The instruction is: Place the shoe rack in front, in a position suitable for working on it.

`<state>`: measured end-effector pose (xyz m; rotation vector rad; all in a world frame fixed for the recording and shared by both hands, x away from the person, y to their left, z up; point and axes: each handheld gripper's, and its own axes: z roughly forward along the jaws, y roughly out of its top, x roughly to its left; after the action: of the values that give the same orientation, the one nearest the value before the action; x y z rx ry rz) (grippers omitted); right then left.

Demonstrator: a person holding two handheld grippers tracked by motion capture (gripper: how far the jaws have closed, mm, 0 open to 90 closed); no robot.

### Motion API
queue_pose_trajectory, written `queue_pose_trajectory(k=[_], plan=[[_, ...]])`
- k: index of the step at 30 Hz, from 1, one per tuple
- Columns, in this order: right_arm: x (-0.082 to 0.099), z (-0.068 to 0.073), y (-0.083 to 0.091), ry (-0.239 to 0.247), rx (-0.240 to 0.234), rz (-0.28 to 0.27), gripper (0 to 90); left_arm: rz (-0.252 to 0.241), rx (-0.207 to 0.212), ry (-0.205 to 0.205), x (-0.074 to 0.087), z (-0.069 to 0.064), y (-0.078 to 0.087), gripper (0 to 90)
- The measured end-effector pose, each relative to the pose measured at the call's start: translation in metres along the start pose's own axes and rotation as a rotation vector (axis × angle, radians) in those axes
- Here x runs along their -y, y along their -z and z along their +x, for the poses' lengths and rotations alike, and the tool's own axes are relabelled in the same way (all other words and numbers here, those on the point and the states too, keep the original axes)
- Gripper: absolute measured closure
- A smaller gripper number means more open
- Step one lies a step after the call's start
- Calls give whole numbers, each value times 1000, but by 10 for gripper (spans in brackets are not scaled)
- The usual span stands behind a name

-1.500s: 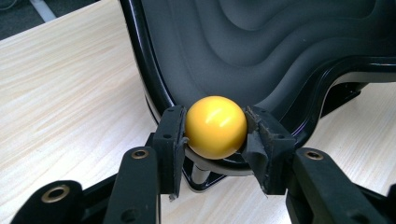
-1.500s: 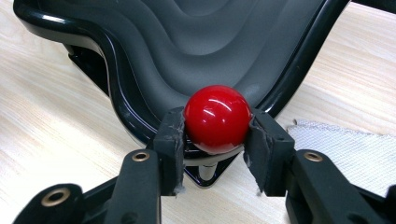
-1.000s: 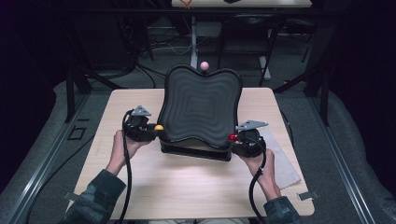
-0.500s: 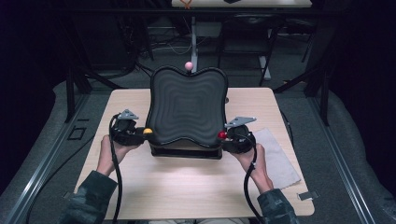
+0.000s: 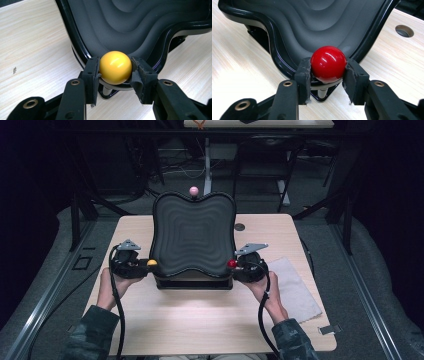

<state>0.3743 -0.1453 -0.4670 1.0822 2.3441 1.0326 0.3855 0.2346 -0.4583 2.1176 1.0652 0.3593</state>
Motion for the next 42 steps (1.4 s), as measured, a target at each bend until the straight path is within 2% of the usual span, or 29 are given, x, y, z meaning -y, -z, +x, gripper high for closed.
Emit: queue_pose_trajectory(k=[12,18,30,35,36,42], plan=[[-6,2,-7,7,-14,0,595,-2,-1,19,5,5,5,596],[-6,3,-6,4,-17,3,596,-10,14,33,7,7,5,596],[-6,5,-6,2,-17,2,595,-9,15,29,7,7,5,595],[-6,6,-6,2,-24,-2,595,-5,1,26,7,7,6,596],[-6,7,-7,5,-8,3,595,-5,-1,24,7,7,6,596],[-7,7,-8,4,-22,-5,585,-10,2,31,8,9,8,586]])
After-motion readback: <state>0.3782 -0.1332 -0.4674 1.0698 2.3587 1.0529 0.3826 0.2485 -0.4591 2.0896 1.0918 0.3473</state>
